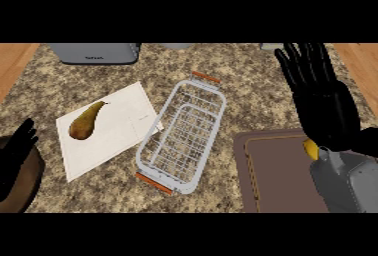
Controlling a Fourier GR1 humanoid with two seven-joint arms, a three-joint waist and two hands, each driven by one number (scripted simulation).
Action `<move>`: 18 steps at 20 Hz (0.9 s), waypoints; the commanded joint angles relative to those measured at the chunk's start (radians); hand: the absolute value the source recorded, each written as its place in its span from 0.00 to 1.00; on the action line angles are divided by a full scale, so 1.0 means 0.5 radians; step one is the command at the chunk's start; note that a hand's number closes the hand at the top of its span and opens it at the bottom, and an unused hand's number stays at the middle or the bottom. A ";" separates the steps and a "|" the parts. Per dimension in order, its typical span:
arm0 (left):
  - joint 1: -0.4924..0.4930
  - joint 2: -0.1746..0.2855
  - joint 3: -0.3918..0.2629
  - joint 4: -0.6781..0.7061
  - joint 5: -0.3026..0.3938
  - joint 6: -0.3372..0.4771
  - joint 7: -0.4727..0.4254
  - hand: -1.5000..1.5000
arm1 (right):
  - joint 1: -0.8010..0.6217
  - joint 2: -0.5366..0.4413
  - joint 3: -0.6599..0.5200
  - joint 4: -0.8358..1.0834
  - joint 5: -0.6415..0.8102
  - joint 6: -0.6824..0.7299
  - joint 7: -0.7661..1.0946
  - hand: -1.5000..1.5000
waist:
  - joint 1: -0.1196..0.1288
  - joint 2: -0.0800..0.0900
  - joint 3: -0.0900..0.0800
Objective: Pick the lemon from the tray and place it in the tiered basket
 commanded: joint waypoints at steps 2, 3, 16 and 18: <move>-0.064 -0.100 -0.033 -0.191 0.019 0.030 0.047 0.50 | 0.280 -0.205 0.051 -0.241 -0.127 0.486 -0.088 1.00 | -0.021 0.039 0.024; -0.085 -0.109 -0.040 -0.176 0.039 -0.016 0.011 0.50 | 0.293 -0.267 0.097 -0.216 -0.177 0.680 -0.115 1.00 | -0.023 0.042 0.025; -0.226 -0.355 -0.212 -0.383 0.045 0.029 0.167 0.50 | 0.715 -0.825 -0.351 0.469 0.625 0.790 -0.947 0.00 | -0.005 0.048 0.023; -0.265 -0.328 -0.155 -0.341 0.090 -0.014 0.174 0.50 | 0.602 -0.920 -0.380 0.469 0.759 0.712 -0.900 0.00 | 0.003 0.051 0.021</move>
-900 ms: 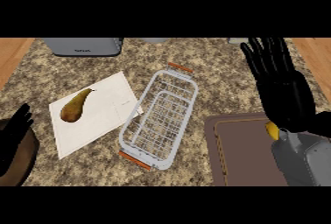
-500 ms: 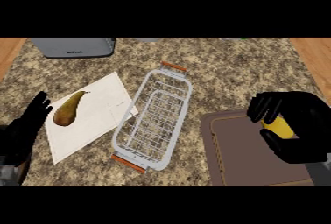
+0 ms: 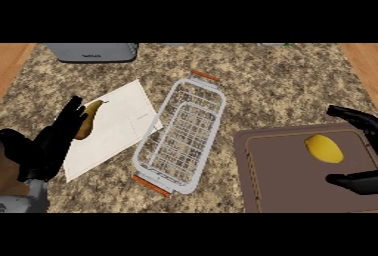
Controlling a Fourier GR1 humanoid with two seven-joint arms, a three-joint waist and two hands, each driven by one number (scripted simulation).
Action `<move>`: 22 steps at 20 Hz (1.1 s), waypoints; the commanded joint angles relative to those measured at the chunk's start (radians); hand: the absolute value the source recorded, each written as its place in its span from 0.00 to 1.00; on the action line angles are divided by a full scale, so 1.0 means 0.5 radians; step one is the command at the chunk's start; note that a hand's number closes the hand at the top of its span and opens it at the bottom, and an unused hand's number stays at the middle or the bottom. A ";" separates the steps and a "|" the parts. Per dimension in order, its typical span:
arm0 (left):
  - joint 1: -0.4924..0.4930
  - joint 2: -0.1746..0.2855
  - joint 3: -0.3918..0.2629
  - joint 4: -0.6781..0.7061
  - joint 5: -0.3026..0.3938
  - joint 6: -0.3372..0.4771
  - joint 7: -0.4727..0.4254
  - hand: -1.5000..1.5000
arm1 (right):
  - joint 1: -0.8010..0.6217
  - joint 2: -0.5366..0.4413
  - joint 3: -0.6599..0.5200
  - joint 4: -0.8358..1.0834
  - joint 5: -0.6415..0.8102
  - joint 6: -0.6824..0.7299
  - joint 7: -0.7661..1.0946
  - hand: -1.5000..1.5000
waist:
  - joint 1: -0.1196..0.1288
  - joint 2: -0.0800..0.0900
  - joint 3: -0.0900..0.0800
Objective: Pick the lemon from the tray and place it in the tiered basket
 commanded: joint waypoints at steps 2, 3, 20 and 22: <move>-0.013 -0.003 0.020 0.044 -0.002 -0.019 -0.007 0.50 | 0.011 -0.348 -0.128 -0.028 0.422 -0.103 -0.183 0.00 | -0.008 -0.001 -0.004; -0.035 -0.006 0.025 0.031 -0.008 0.008 0.017 0.50 | -0.008 -0.504 -0.186 -0.091 0.445 -0.064 -0.130 0.00 | -0.026 -0.008 -0.006; -0.001 -0.119 0.058 0.066 -0.097 -0.073 -0.032 0.50 | 0.356 -0.595 0.182 -0.728 1.358 0.069 0.457 0.00 | 0.006 -0.002 -0.004; 0.030 -0.131 0.030 -0.177 -0.108 0.004 0.184 0.50 | 0.362 -0.528 0.159 -0.614 1.420 0.049 0.395 0.00 | 0.017 -0.004 -0.003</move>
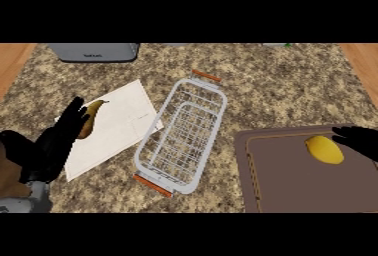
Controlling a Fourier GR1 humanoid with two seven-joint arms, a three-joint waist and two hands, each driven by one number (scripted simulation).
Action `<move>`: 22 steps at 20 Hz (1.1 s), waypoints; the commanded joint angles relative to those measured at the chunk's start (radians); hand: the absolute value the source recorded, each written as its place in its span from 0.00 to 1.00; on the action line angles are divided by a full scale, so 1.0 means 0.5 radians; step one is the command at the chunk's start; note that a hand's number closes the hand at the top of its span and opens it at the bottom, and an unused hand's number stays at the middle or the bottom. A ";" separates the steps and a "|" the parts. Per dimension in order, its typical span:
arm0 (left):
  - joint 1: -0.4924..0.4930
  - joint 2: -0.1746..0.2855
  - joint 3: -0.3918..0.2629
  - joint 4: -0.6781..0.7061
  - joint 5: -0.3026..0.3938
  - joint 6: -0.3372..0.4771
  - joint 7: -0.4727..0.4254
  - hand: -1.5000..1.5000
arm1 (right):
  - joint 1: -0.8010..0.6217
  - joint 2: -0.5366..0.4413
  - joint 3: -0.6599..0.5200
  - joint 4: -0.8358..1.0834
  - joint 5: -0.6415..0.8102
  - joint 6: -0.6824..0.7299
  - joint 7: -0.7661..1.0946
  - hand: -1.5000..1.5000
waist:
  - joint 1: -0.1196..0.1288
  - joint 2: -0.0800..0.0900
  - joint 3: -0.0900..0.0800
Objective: Pick the lemon from the tray and place it in the tiered basket
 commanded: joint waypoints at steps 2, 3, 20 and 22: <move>-0.006 -0.043 0.045 0.093 -0.030 -0.061 -0.054 0.50 | 0.061 0.286 0.167 -0.096 0.285 -0.102 0.254 0.00 | 0.002 0.003 0.001; -0.055 -0.084 -0.027 0.027 -0.095 0.002 0.055 0.50 | -0.197 0.245 0.152 0.180 0.307 0.011 0.196 0.00 | 0.024 0.007 0.001; 0.123 -0.190 0.169 -0.035 -0.182 -0.200 -0.051 0.50 | -0.413 0.690 0.039 0.929 0.923 -0.452 -0.201 0.00 | 0.020 0.004 0.001; -0.053 -0.238 0.167 0.074 -0.235 -0.146 0.028 0.50 | -0.467 0.736 0.025 1.115 0.996 -0.564 -0.290 0.00 | 0.016 0.006 0.002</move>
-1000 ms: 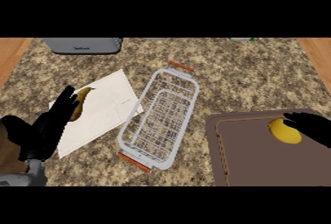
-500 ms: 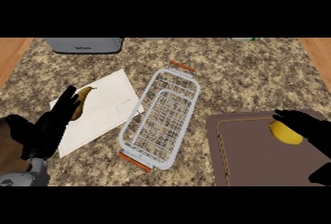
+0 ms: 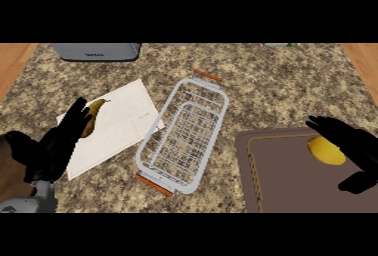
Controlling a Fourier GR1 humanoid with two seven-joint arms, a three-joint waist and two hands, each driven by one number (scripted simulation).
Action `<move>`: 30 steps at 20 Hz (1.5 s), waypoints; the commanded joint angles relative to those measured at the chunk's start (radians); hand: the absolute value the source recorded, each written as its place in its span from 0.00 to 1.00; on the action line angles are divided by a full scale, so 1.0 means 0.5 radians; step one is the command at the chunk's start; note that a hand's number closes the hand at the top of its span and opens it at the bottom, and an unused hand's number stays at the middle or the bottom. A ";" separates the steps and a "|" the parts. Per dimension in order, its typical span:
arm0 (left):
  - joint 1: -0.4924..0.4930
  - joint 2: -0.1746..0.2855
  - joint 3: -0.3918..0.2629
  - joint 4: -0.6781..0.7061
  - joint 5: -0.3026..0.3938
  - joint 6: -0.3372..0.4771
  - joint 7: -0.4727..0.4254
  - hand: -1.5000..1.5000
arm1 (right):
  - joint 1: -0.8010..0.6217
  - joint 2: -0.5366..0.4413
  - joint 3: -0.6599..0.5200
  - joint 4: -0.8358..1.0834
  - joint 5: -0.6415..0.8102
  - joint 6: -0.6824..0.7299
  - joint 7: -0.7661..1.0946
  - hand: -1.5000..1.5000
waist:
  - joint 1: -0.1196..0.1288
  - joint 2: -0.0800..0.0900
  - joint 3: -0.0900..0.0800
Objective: Pick the lemon from the tray and place it in the tiered basket
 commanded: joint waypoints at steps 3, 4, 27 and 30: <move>0.021 -0.026 0.082 -0.049 -0.028 -0.093 0.059 0.50 | 0.001 0.070 -0.084 0.107 0.156 -0.026 -0.083 0.00 | -0.004 -0.002 0.000; 0.005 -0.057 0.020 0.003 -0.099 -0.017 0.024 0.50 | -0.032 -0.007 -0.035 0.232 0.207 -0.034 -0.134 0.00 | -0.002 0.000 0.000; 0.089 -0.051 0.217 -0.086 -0.064 -0.060 0.075 0.50 | 0.563 0.313 -0.408 -0.036 0.367 -0.557 0.481 1.00 | -0.175 -0.042 -0.007; 0.161 -0.062 0.191 -0.068 -0.078 -0.098 0.020 0.50 | 0.734 0.468 -0.478 -0.561 0.189 -0.646 0.537 1.00 | -0.154 -0.039 -0.009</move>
